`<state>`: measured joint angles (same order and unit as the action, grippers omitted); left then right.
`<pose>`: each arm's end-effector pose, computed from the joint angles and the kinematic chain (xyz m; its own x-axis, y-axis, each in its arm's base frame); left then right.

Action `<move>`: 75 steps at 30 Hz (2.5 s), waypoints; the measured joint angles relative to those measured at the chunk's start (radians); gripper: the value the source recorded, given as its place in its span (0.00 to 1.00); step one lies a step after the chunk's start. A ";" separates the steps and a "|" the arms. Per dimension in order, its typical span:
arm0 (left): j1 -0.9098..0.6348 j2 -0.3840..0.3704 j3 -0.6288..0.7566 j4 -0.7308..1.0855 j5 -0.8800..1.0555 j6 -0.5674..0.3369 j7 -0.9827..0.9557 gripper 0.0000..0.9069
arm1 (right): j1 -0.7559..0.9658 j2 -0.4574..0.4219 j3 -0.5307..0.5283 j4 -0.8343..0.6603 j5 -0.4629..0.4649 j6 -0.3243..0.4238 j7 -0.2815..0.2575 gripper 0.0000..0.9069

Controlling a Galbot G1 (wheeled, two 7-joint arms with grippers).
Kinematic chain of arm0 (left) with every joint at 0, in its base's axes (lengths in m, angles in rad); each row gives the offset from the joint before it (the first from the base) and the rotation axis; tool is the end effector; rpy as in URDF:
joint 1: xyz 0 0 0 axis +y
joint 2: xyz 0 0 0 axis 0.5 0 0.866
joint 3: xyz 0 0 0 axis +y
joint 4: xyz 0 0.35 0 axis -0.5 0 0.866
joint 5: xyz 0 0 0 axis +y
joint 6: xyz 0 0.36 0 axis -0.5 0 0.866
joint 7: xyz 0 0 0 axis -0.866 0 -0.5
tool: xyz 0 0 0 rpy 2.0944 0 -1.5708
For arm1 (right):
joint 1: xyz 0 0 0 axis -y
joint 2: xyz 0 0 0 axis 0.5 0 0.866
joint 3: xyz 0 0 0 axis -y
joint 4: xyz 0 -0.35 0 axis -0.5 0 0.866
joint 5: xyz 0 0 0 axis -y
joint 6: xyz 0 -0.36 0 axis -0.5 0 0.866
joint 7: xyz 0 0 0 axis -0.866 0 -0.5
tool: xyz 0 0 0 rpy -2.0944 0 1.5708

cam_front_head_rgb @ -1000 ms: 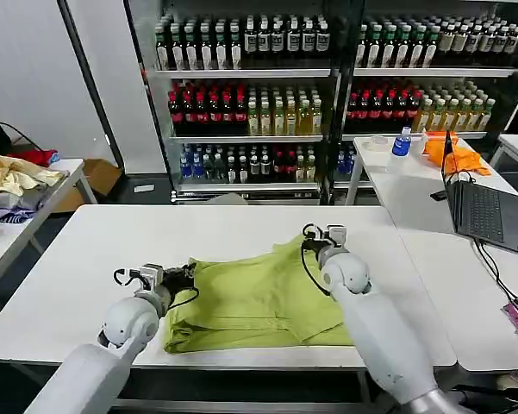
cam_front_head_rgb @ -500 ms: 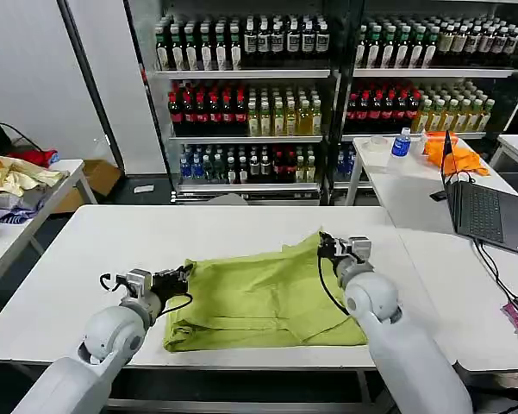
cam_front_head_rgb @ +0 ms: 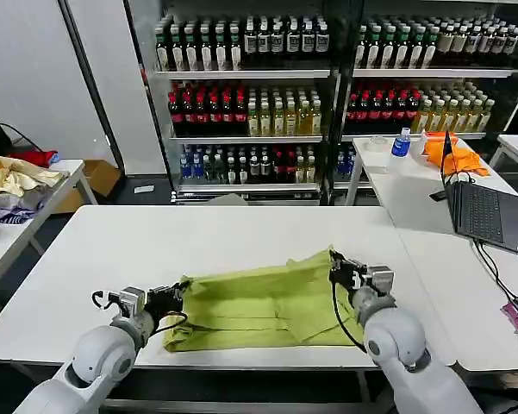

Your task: Fold and organize the clothes.

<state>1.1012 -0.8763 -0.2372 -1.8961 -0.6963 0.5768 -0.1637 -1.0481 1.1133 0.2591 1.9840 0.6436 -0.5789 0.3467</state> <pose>0.3137 0.0763 -0.2595 -0.8210 0.2236 0.5253 0.2809 0.9592 0.0307 0.3180 -0.0134 -0.2227 -0.9245 -0.1497 0.3505 -0.1354 0.9887 0.0650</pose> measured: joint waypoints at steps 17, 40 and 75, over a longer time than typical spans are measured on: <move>0.074 0.008 -0.014 -0.023 0.034 0.000 0.012 0.02 | -0.121 0.020 0.046 0.064 -0.015 -0.001 0.019 0.00; 0.136 0.001 -0.022 -0.037 0.107 -0.008 0.019 0.63 | -0.238 0.047 0.072 0.117 -0.051 -0.001 0.031 0.00; 0.286 -0.110 -0.088 -0.172 0.163 -0.055 -0.147 1.00 | -0.320 0.071 0.093 0.185 -0.173 0.004 0.041 1.00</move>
<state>1.3867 -0.9862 -0.3251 -2.0677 -0.5337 0.5222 -0.3108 -1.3685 1.1841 0.3523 2.1692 0.4702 -0.5745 0.3876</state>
